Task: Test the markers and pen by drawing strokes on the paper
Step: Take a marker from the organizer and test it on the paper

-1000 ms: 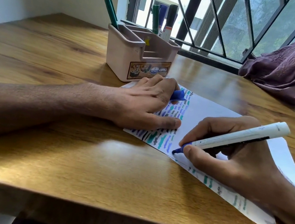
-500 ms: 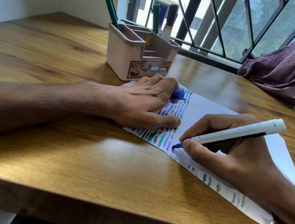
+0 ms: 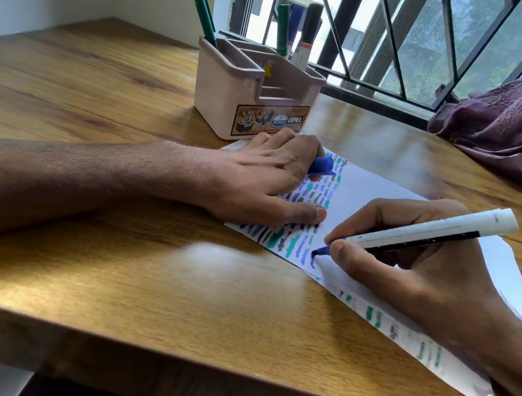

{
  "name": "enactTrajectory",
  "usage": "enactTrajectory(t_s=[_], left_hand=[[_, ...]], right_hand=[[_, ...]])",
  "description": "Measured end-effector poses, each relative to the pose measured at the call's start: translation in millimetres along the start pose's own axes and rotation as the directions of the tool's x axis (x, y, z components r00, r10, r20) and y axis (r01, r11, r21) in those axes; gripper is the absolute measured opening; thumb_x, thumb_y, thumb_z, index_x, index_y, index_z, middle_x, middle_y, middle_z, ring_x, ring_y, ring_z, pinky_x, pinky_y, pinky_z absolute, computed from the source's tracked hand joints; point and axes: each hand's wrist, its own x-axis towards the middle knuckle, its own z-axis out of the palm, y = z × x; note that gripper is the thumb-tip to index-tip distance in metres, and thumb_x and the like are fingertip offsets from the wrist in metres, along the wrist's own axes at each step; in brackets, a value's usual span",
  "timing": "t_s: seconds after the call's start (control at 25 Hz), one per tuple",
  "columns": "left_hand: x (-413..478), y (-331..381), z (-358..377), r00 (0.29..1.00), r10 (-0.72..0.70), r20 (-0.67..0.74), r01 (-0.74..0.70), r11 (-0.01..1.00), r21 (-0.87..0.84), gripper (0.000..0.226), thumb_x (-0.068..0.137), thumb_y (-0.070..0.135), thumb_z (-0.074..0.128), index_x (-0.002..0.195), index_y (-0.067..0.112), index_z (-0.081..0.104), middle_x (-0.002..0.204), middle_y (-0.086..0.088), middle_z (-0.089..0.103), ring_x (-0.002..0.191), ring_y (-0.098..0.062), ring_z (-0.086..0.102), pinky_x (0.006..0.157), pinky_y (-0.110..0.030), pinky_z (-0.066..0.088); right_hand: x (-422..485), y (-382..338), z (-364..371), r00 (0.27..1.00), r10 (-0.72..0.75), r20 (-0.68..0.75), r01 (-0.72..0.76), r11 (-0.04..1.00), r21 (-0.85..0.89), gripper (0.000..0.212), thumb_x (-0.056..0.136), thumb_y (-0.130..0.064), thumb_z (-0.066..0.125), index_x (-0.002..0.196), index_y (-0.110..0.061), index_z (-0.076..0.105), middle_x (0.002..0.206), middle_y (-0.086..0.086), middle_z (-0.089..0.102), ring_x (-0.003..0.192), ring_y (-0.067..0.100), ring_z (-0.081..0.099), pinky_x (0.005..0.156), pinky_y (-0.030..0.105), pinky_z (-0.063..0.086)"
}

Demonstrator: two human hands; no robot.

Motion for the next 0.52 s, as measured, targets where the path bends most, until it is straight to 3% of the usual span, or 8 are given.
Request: enactTrajectory(t_s=[0.08,0.28,0.36,0.52], left_hand=[[-0.1,0.6,-0.3,1.000,-0.007,0.003,0.007,1.000,-0.003,0.062,0.092,0.070,0.047,0.136,0.031,0.027,0.130,0.002,0.035,0.117,-0.015,0.037,0.098,-0.038,0.034],[-1.6,1.6,-0.1,1.000,-0.014,0.000,0.014,1.000,0.002,0.061,0.092,0.071,0.047,0.135,0.033,0.026,0.130,0.003,0.035,0.118,-0.015,0.037,0.102,-0.042,0.037],[-1.4,1.7,-0.2,1.000,-0.019,0.005,0.018,1.000,0.010,0.062,0.091,0.071,0.046,0.135,0.033,0.025,0.130,0.003,0.034,0.117,-0.016,0.038,0.102,-0.043,0.038],[-1.7,2.0,-1.0,1.000,-0.015,0.011,0.015,1.000,0.013,0.062,0.091,0.071,0.046,0.134,0.032,0.025,0.126,0.004,0.033,0.114,-0.016,0.037,0.097,-0.040,0.036]], right_hand=[[-0.6,-0.6,0.1,1.000,-0.017,0.007,0.017,1.000,-0.012,0.004,0.077,-0.015,0.079,0.075,-0.012,0.081,0.069,-0.005,0.078,0.057,0.008,0.069,0.050,0.011,0.048],[-3.9,-1.7,0.3,0.998,-0.061,0.013,0.061,0.998,-0.009,0.002,0.077,-0.011,0.080,0.075,-0.013,0.080,0.068,0.003,0.077,0.054,0.029,0.069,0.044,0.039,0.052],[-3.5,-0.6,1.0,0.998,-0.062,0.007,0.062,0.998,-0.010,0.003,0.078,-0.012,0.081,0.076,-0.013,0.080,0.068,0.002,0.077,0.053,0.024,0.069,0.043,0.034,0.052],[-0.2,3.8,0.7,0.998,0.007,-0.062,-0.009,1.000,-0.019,0.011,0.080,-0.005,0.086,0.073,-0.011,0.080,0.068,0.001,0.077,0.054,0.010,0.067,0.049,0.010,0.047]])
